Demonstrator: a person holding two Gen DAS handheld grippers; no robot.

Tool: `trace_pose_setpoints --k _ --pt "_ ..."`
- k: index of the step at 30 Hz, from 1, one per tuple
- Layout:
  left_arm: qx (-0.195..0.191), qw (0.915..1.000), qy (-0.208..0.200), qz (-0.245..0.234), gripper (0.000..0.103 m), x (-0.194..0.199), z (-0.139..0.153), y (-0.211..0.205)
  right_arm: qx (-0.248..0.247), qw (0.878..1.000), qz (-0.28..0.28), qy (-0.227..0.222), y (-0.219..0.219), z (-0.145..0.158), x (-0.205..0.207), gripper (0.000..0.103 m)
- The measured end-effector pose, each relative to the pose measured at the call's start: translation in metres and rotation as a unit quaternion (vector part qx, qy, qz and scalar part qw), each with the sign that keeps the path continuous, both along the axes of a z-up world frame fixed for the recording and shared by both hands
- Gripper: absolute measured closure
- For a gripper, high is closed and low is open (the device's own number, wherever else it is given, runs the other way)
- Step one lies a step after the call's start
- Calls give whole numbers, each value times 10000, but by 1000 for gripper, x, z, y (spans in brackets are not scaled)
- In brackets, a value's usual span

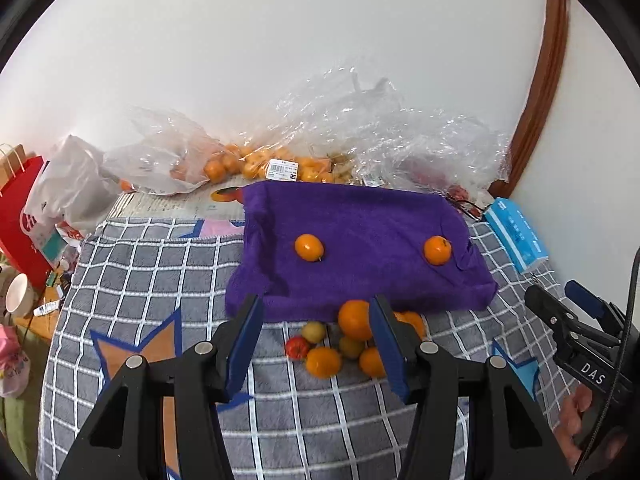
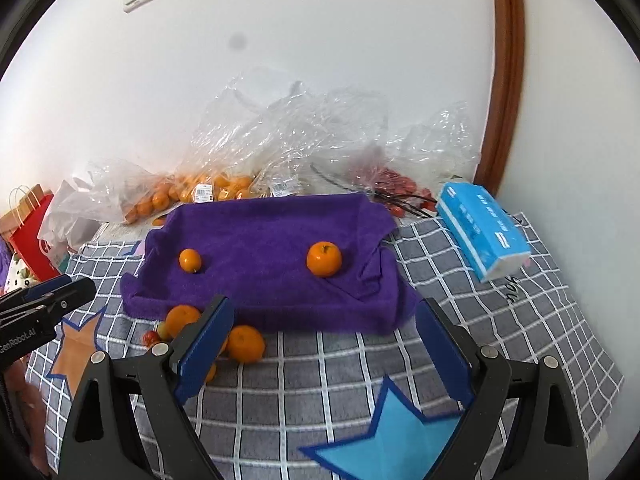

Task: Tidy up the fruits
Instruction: 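Open both grippers to drop the fruits onto the purple towel, then withdraw both grippers back toward the remaining fruit cluster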

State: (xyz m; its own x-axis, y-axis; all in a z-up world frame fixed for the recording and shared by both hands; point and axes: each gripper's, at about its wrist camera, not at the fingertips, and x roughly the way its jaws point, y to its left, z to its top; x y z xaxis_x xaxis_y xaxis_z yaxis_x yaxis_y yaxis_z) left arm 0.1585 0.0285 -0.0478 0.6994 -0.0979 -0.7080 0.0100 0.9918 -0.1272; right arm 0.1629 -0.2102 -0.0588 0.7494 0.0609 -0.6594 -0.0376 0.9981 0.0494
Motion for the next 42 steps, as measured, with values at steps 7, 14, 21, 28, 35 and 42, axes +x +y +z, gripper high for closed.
trace_pose_setpoints --k 7,14,21,28,35,42 --pt "116 9998 -173 -50 50 -33 1 -3 -141 9998 -82 81 2 -4 -26 10" --pt "227 9996 -140 115 50 -53 -7 -4 205 9997 -14 -101 -1 -13 -49 5" --pt "102 9998 -21 184 50 -59 -14 -1 162 9991 68 -399 -1 -15 -65 5" --pt "104 9998 -45 136 50 -63 -16 -3 5 9982 69 -588 -3 -14 -73 5" --pt "136 9998 -95 88 50 -64 -24 -5 -40 9988 154 -457 2 -22 -72 5" --pt "114 9999 -79 8 50 -64 -32 2 253 9986 253 -397 5 -23 -70 5"
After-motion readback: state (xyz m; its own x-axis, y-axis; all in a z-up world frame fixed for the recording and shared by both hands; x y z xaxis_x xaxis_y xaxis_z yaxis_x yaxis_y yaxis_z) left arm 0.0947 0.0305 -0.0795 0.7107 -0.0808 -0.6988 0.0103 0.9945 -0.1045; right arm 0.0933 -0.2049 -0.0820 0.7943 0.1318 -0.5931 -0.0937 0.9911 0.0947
